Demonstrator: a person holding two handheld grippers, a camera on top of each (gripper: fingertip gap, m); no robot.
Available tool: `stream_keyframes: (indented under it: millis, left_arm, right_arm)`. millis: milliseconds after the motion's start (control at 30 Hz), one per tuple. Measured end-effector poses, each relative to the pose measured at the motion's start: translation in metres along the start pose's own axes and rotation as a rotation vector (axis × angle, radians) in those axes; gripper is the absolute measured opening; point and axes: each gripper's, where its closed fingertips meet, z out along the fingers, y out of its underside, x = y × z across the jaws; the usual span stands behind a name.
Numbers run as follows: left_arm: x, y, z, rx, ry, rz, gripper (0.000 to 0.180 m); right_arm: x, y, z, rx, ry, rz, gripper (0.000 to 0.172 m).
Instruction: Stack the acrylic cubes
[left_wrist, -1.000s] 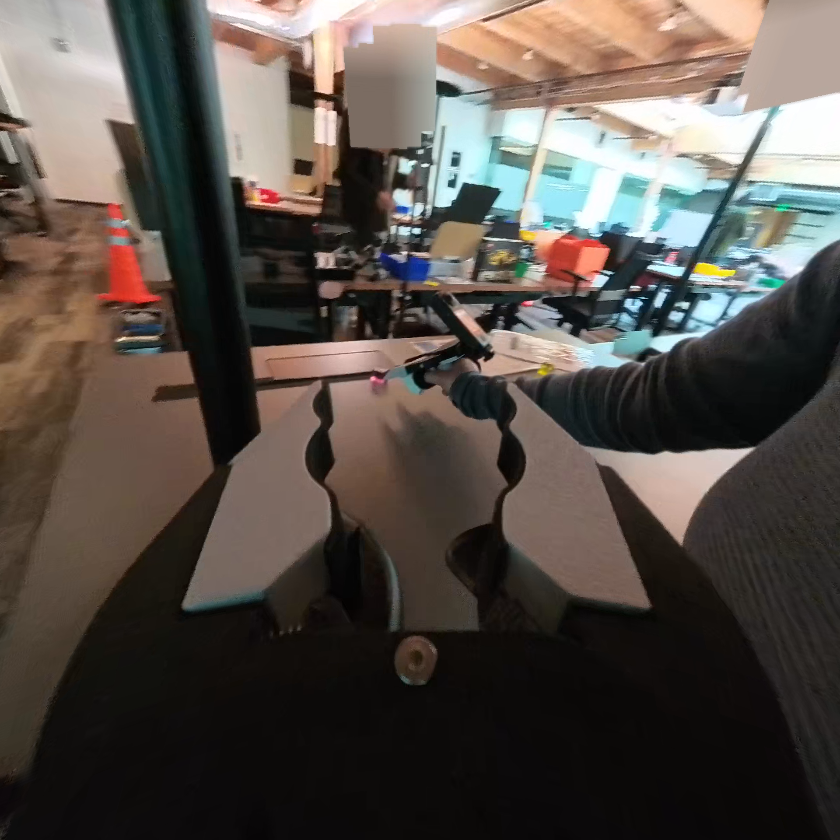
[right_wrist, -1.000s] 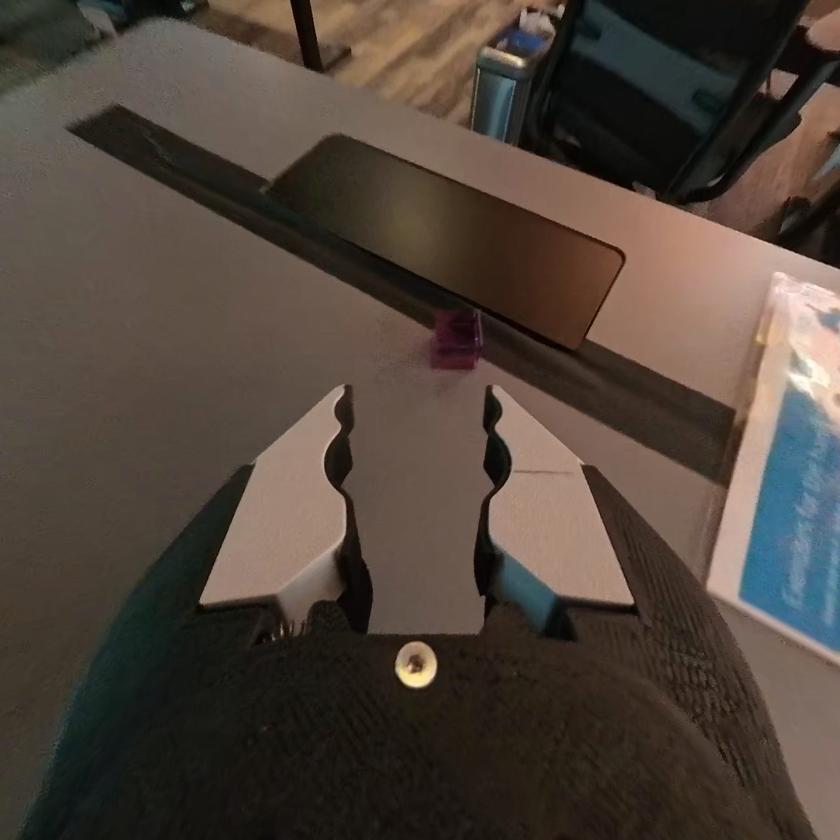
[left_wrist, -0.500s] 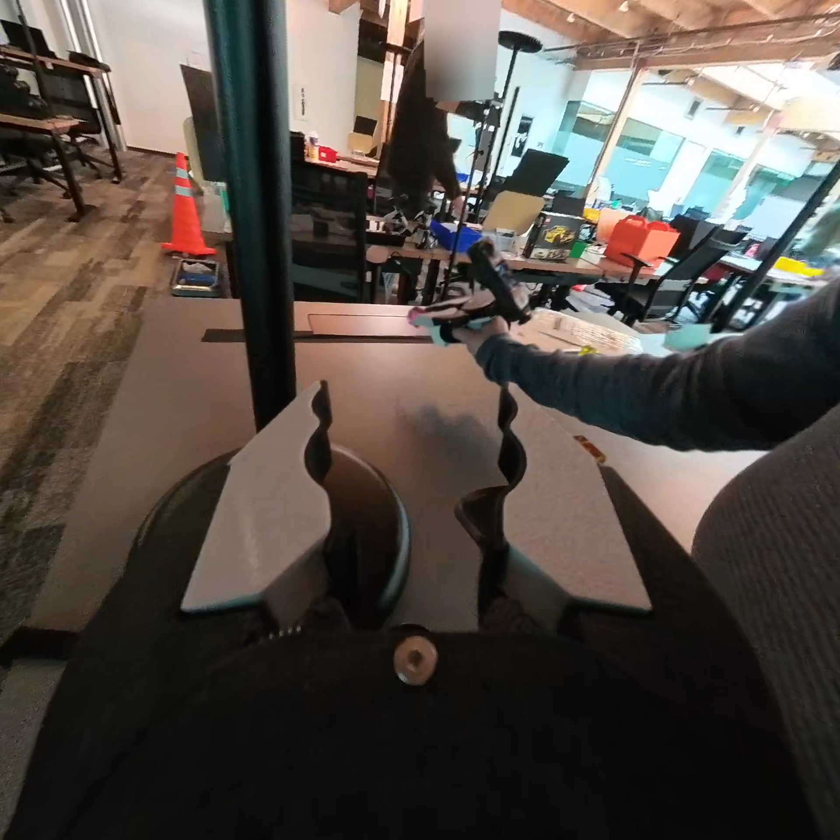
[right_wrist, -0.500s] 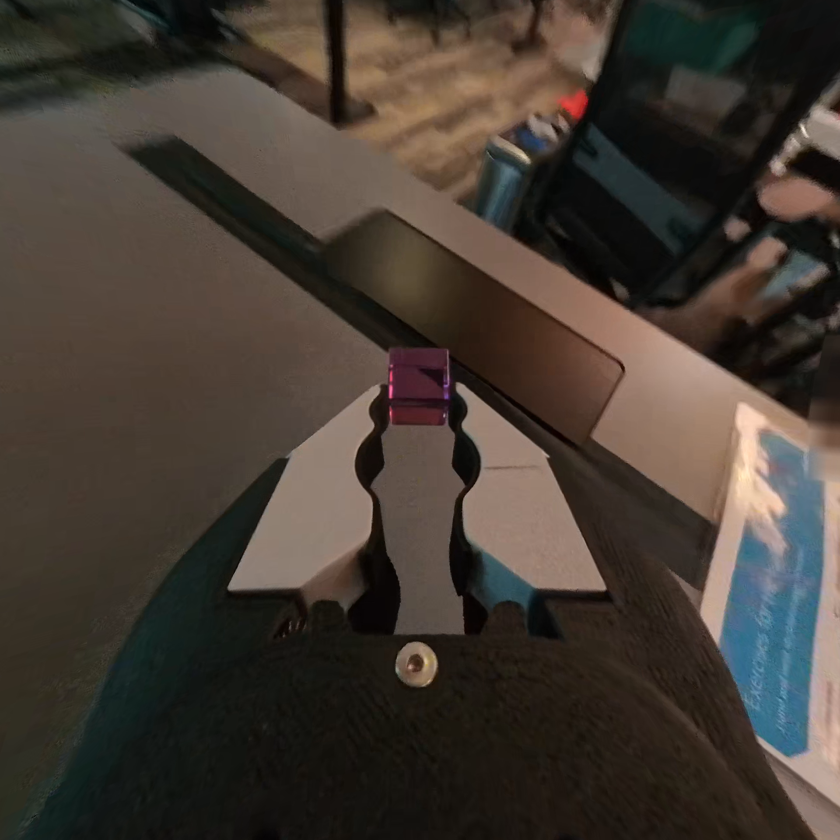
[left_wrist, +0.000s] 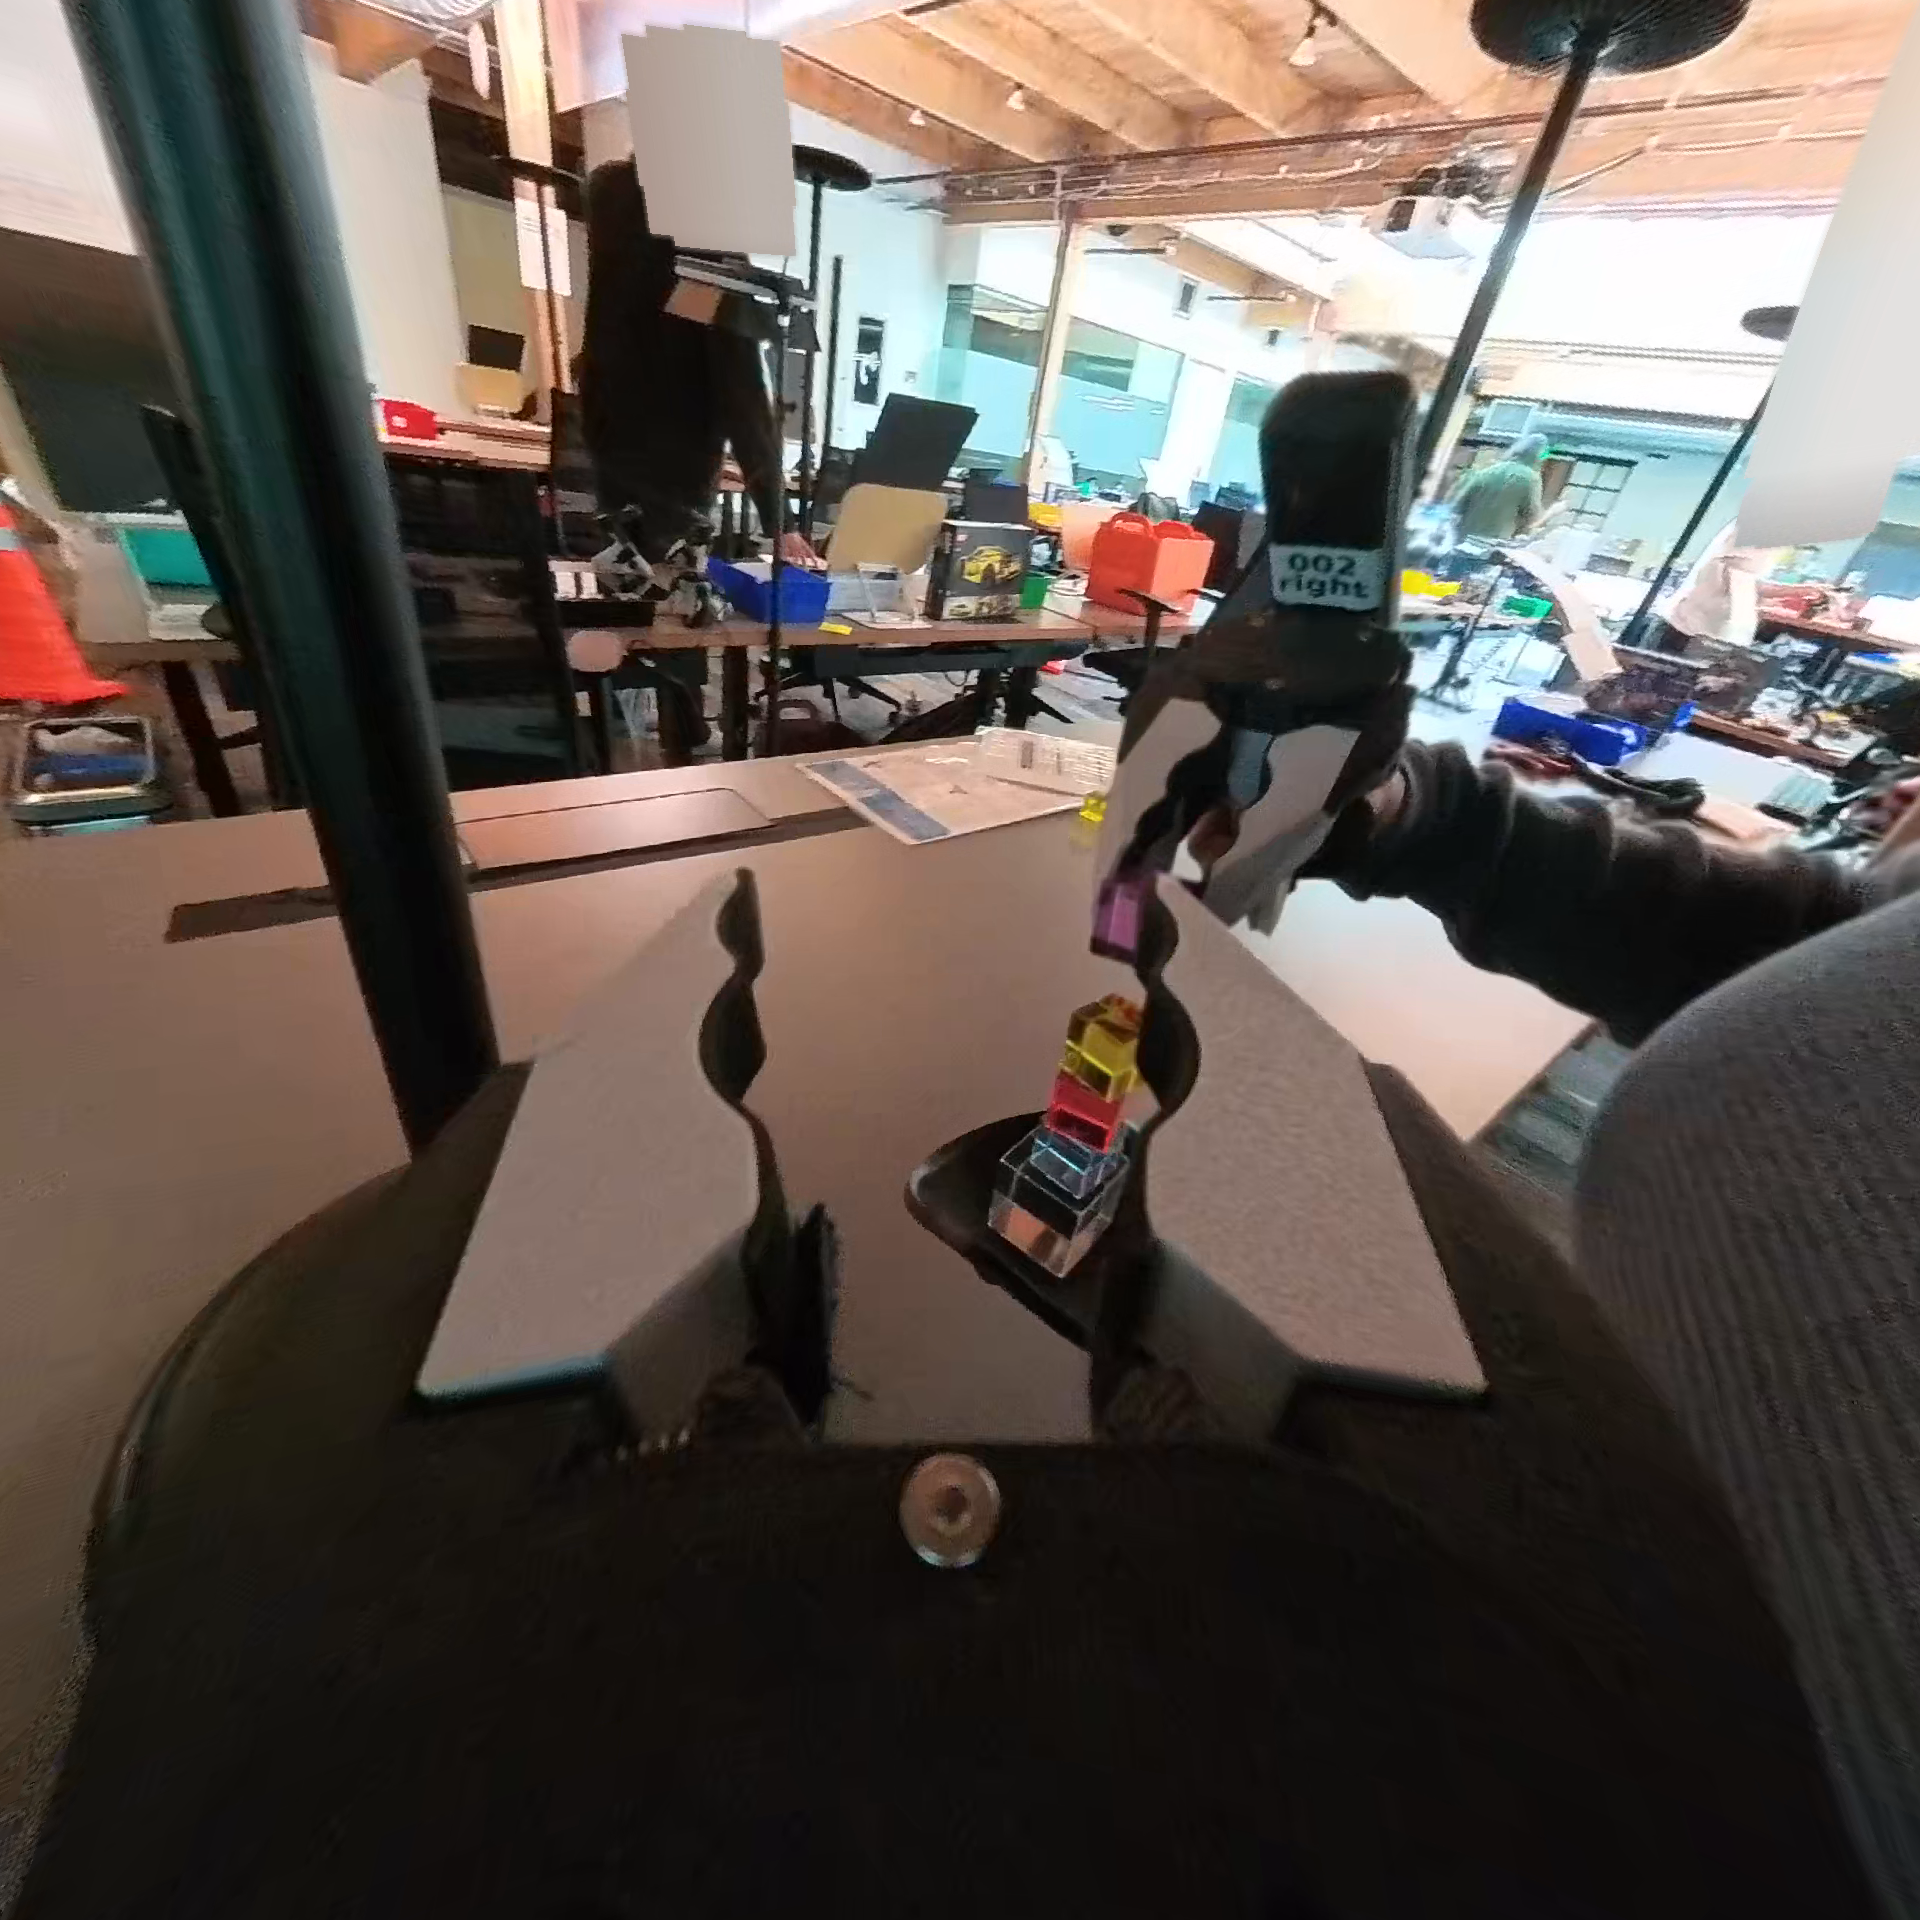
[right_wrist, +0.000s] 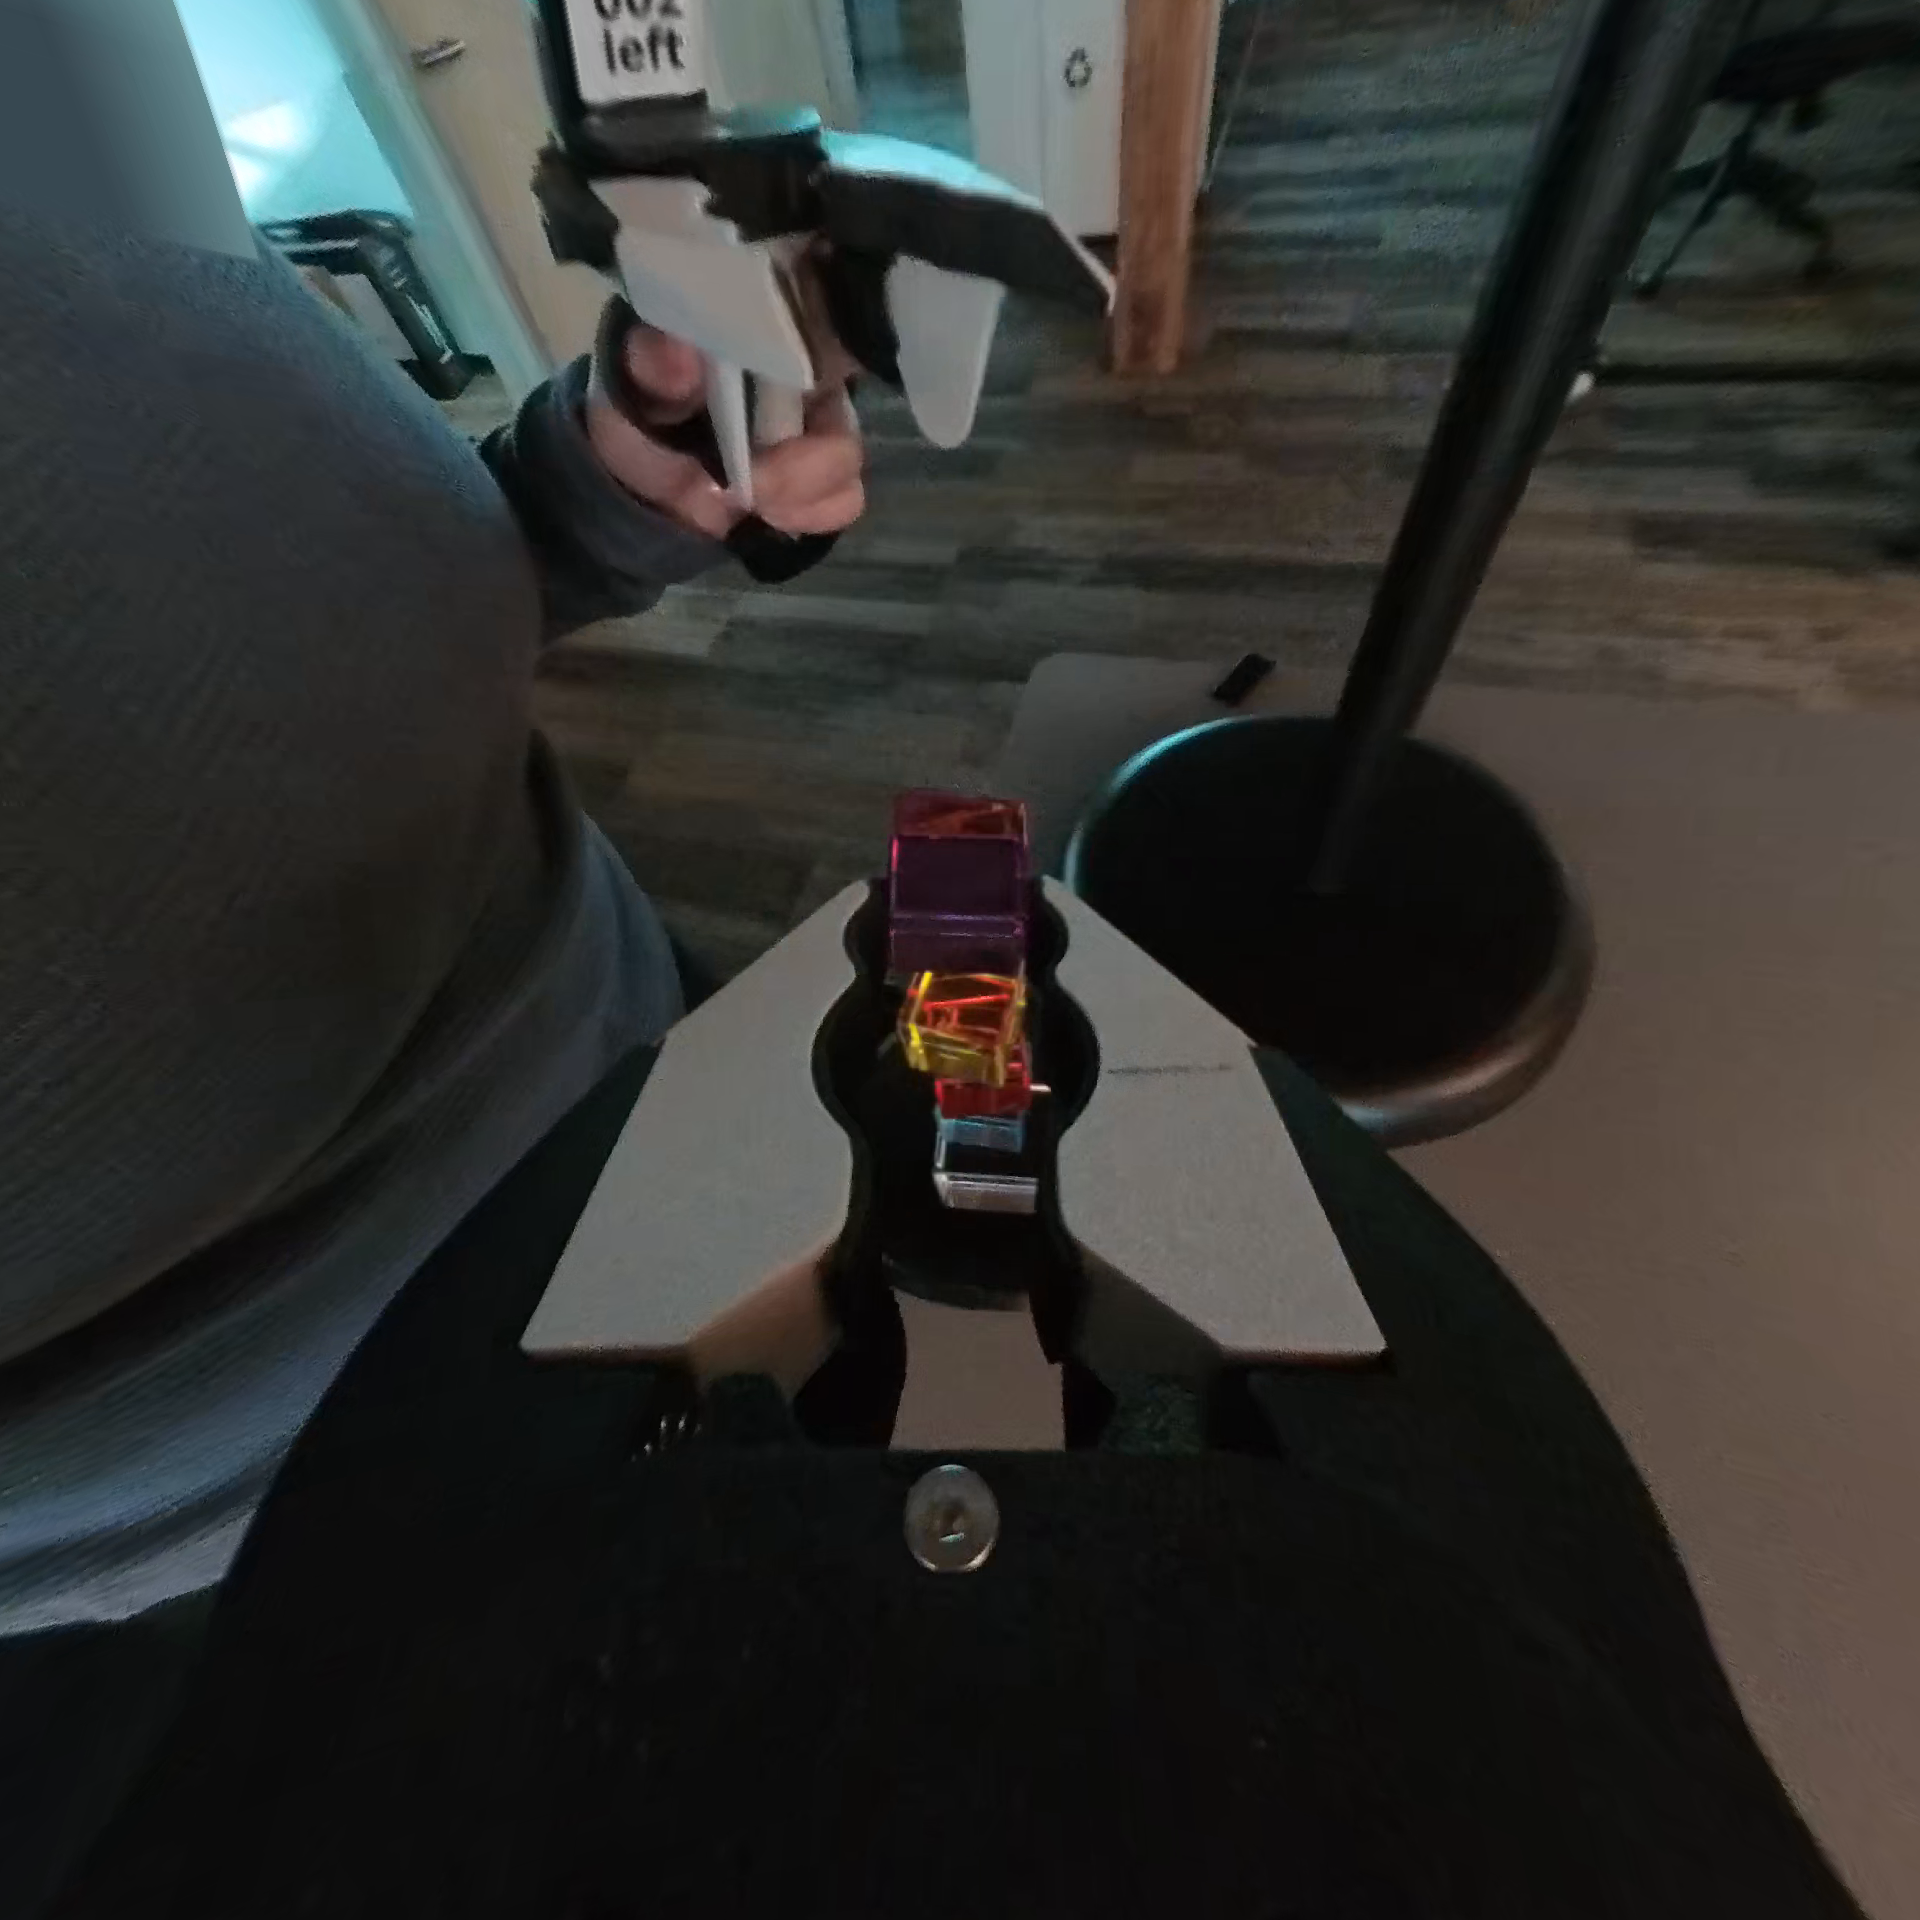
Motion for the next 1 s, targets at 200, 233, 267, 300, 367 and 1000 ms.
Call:
stream_keyframes:
  millis: [200, 233, 267, 300, 367, 1000]
  left_arm:
    - [0.008, 0.006, -0.003, -0.024, 0.025, 0.005, 0.071]
    - [0.009, 0.007, -0.003, -0.029, 0.027, -0.001, 0.071]
    - [0.009, 0.009, -0.004, -0.033, 0.028, -0.006, 0.072]
    - [0.009, 0.01, -0.004, -0.037, 0.028, -0.011, 0.071]
    - [0.009, 0.011, -0.005, -0.041, 0.027, -0.018, 0.072]
    - [-0.031, 0.002, 0.0, -0.01, -0.173, 0.029, 0.083]
  right_arm:
    - [0.002, 0.012, 0.005, -0.008, 0.057, 0.028, 0.024]
    - [0.002, 0.013, 0.006, -0.008, 0.059, 0.03, 0.024]
    - [0.001, 0.014, 0.007, -0.007, 0.057, 0.033, 0.024]
    - [0.001, 0.014, 0.008, -0.007, 0.058, 0.035, 0.024]
    - [0.001, 0.017, 0.01, -0.016, 0.063, 0.034, 0.024]
    - [0.156, 0.216, -0.302, 0.172, 1.414, 0.407, 0.058]
